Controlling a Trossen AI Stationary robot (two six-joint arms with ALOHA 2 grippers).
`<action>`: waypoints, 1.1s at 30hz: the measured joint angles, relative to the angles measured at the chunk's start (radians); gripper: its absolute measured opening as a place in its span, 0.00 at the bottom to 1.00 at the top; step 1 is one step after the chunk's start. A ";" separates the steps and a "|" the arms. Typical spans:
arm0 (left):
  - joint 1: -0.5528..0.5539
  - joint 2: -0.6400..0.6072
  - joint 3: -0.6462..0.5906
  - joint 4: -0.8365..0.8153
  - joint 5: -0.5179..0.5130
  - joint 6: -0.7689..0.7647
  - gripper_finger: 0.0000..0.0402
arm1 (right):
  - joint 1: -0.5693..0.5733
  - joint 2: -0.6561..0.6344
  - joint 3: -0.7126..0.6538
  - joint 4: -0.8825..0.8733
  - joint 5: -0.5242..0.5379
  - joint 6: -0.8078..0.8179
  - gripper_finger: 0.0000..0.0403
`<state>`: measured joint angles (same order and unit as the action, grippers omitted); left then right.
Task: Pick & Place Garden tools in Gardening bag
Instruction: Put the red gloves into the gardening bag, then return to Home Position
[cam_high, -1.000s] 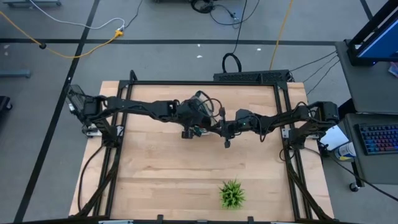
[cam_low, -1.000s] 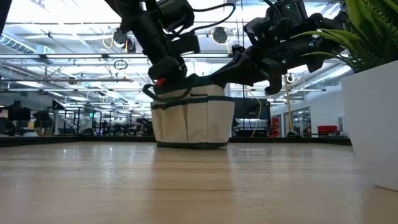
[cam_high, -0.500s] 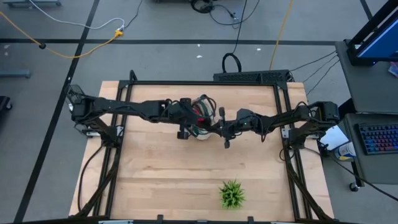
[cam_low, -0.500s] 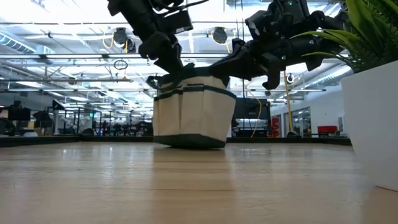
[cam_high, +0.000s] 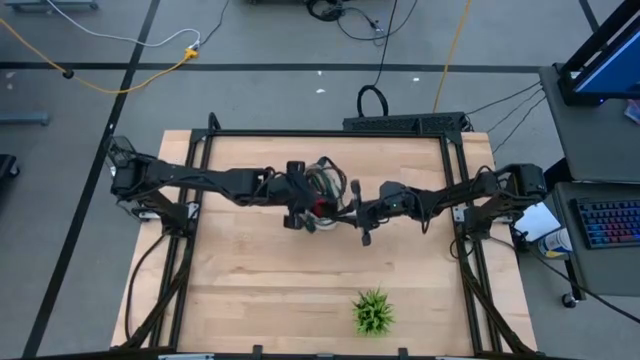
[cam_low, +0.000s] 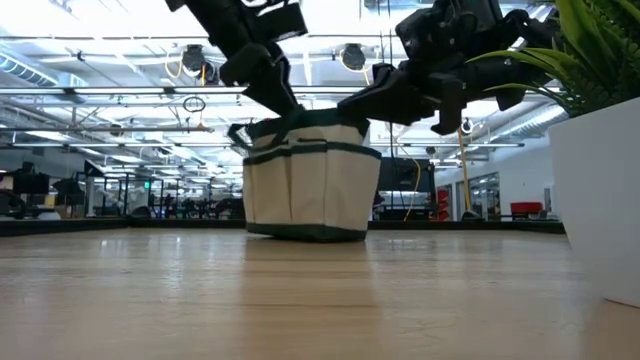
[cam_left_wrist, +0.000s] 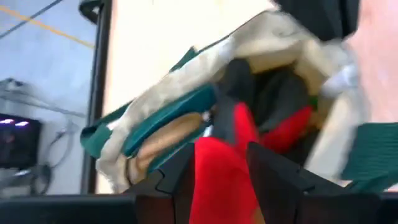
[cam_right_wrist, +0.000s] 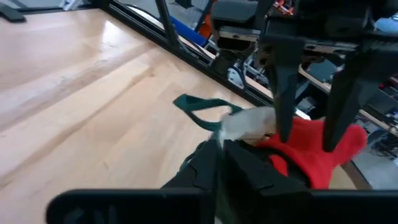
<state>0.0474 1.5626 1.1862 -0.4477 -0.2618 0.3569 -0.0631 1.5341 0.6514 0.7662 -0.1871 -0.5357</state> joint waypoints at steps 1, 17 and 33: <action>-0.012 -0.007 0.000 -0.012 -0.030 0.000 0.38 | 0.004 0.000 0.000 -0.003 0.000 0.000 0.07; -0.150 -0.102 -0.002 -0.208 -0.246 -0.149 0.38 | 0.033 -0.063 0.000 -0.001 0.081 0.072 0.27; -0.136 -0.357 0.001 -0.259 -0.266 -0.257 0.38 | 0.032 -0.418 -0.026 -0.225 0.270 0.325 0.13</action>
<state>-0.0882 1.2054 1.1871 -0.7066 -0.5281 0.1003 -0.0307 1.1161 0.6251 0.5407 0.0826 -0.2105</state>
